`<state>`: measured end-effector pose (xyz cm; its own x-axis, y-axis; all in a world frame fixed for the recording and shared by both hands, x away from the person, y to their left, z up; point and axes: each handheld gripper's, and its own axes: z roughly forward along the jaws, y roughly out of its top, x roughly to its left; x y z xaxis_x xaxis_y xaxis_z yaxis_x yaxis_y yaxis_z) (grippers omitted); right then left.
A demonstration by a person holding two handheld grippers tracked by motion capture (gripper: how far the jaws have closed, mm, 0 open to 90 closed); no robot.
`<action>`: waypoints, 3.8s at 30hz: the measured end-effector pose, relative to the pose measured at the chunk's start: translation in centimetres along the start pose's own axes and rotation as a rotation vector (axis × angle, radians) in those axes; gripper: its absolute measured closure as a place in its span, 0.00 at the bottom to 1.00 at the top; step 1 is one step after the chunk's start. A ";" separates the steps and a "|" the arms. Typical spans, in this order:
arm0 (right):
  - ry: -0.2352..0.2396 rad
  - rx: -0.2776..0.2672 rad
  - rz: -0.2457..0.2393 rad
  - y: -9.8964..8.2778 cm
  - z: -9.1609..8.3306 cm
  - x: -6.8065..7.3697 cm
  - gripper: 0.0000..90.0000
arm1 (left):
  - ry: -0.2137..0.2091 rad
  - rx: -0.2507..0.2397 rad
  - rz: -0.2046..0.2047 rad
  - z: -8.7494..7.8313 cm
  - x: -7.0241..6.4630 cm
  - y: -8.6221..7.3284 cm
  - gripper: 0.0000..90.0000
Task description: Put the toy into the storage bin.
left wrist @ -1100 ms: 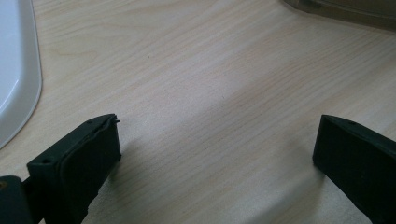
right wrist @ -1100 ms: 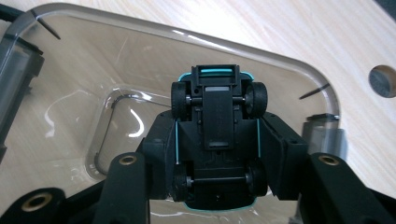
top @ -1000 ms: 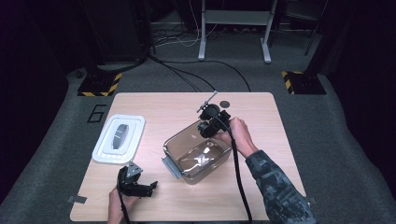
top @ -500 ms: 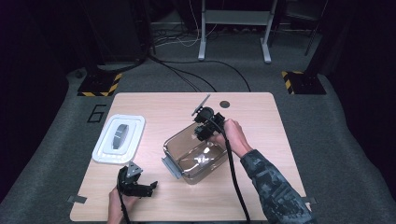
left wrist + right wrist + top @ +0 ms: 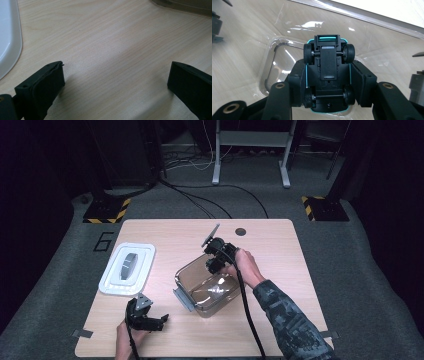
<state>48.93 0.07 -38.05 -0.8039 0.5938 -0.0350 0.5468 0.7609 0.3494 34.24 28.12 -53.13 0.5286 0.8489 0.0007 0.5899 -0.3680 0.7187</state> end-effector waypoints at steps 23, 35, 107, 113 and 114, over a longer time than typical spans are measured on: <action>0.014 0.046 -0.014 0.7 2.1 0.1 0.57 | 0.001 -0.002 0.003 0.0 0.0 0.0 0.01; 0.022 0.068 -0.017 0.9 3.1 0.2 0.57 | 0.000 0.002 0.008 0.0 0.0 0.0 0.01; -0.141 -0.354 0.166 -11.0 -6.7 -3.8 0.01 | -0.003 0.000 0.006 0.0 0.0 0.0 0.01; -0.175 -0.375 0.226 -13.7 -6.8 -4.3 0.01 | -0.004 0.000 0.011 0.0 0.0 0.0 0.01; -0.179 -0.380 0.231 -14.2 -6.8 -4.4 0.01 | -0.003 0.000 0.006 0.0 0.0 0.0 0.01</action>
<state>43.12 -15.11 -36.52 -0.6000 0.7973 -0.0654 0.5550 0.4737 0.6838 34.23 28.12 -53.11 0.5339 0.8456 0.0025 0.5873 -0.3729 0.7184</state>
